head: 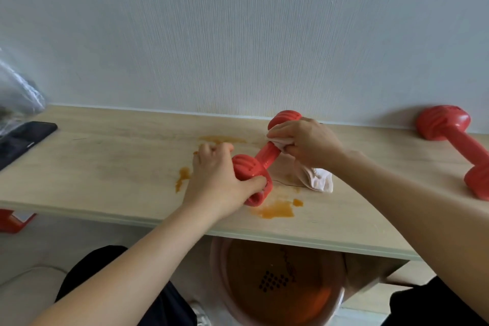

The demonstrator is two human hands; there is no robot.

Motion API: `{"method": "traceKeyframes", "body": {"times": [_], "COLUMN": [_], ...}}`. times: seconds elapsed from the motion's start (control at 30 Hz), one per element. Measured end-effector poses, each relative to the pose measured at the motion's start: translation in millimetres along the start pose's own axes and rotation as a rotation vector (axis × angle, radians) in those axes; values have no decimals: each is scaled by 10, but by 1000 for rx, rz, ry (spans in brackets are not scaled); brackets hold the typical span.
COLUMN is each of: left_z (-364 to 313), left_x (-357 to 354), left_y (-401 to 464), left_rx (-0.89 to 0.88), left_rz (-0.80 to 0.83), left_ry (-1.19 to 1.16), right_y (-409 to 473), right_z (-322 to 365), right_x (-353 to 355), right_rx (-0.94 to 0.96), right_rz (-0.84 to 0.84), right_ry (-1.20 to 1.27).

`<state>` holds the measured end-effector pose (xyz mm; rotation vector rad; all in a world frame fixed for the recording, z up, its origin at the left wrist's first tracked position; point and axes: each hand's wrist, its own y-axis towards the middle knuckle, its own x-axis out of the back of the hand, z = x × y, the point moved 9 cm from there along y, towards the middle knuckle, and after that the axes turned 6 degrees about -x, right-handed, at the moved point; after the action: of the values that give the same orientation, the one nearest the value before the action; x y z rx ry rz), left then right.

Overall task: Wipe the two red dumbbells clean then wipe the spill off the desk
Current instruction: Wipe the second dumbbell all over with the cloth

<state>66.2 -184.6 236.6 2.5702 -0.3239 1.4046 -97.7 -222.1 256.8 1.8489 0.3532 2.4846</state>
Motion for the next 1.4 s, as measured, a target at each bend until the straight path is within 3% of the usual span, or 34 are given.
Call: {"method": "traceKeyframes", "body": {"times": [0.1,0.33,0.43,0.57,0.7,0.9,1.13,1.4], "left_z": [-183,10,59,205,273,285,236,219], "left_x": [-37,51,88,-1,-55,-72,-83,-66], "left_y": [-99,44,67,92,90,82,66,60], "left_rx": [-120,-31,-13,61,95,114,119,134], "left_rz": [-72,-82,-81,-21,-17,5,28,35], "left_ry": [133,61,23,-169,-276,-306,-325,-293], "right_y": [54,-244,-76,140,128,-212,110,-198], "right_z": [27,604,406,127,206,509,39,408], "right_x": [-41,-172,-192,-77,-110,-186,-70,-173], "right_rx": [-25,200,142,-26,8,173,-28,106], "right_rz": [45,121,101,113,129,190,112,181], "right_ry": [-20,-27,32,-83,-135,10,-36,47]}}
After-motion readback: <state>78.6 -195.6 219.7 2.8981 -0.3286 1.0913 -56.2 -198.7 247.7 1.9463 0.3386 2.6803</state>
